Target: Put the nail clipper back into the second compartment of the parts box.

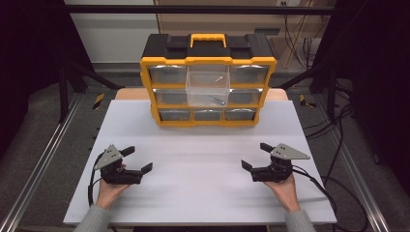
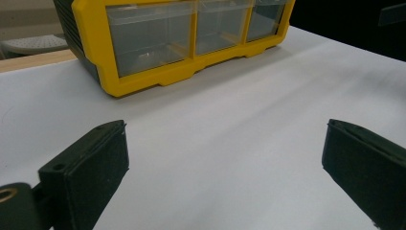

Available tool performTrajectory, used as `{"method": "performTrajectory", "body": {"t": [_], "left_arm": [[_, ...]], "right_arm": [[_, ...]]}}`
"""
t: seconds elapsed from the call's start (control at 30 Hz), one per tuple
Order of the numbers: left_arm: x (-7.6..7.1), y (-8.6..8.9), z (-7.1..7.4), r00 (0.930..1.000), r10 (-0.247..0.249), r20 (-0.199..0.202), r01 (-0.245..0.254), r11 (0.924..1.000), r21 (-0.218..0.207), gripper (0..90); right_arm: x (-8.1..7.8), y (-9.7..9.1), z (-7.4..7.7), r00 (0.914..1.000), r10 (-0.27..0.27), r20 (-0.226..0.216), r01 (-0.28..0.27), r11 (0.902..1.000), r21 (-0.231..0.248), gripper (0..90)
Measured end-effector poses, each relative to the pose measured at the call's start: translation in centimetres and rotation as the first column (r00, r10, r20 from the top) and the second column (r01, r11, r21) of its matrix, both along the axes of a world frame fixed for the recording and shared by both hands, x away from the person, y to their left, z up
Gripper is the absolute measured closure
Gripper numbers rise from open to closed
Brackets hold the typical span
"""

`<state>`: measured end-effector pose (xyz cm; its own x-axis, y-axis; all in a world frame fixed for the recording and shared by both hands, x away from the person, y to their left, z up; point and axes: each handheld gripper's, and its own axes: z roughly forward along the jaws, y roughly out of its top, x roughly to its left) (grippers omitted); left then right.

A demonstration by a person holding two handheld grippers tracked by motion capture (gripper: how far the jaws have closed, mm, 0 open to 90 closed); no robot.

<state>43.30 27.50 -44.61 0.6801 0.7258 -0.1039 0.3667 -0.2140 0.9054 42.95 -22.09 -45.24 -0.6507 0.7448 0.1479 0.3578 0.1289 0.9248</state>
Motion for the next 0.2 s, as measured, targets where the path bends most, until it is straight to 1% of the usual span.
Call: {"method": "performTrajectory", "body": {"t": [0.03,0.07,0.1,0.13,0.2], "left_arm": [[0.00,-0.01,-0.02,1.0000,0.000,0.000,0.000,1.0000,0.001,2.1],[0.01,-0.03,-0.03,1.0000,0.000,0.000,0.000,1.0000,0.003,2.1],[0.02,-0.04,-0.05,1.0000,-0.001,-0.001,0.001,1.0000,0.004,2.1],[0.03,-0.05,-0.05,1.0000,-0.001,-0.001,0.001,1.0000,0.005,2.1],[0.03,-0.06,-0.07,1.0000,0.000,-0.002,0.000,1.0000,0.006,2.1]], "right_arm": [[-0.16,-0.16,-0.19,1.0000,0.001,-0.003,-0.001,1.0000,0.005,1.9],[-0.28,-0.30,-0.33,1.0000,0.002,-0.005,-0.002,1.0000,-0.001,1.9],[-0.41,-0.47,-0.47,1.0000,0.002,0.001,-0.002,1.0000,0.000,2.0],[-0.56,-0.69,-0.63,1.0000,0.000,0.002,0.000,1.0000,0.008,2.1],[-0.69,-0.98,-0.85,0.9999,-0.007,-0.007,0.007,0.9999,0.012,2.0]]}}
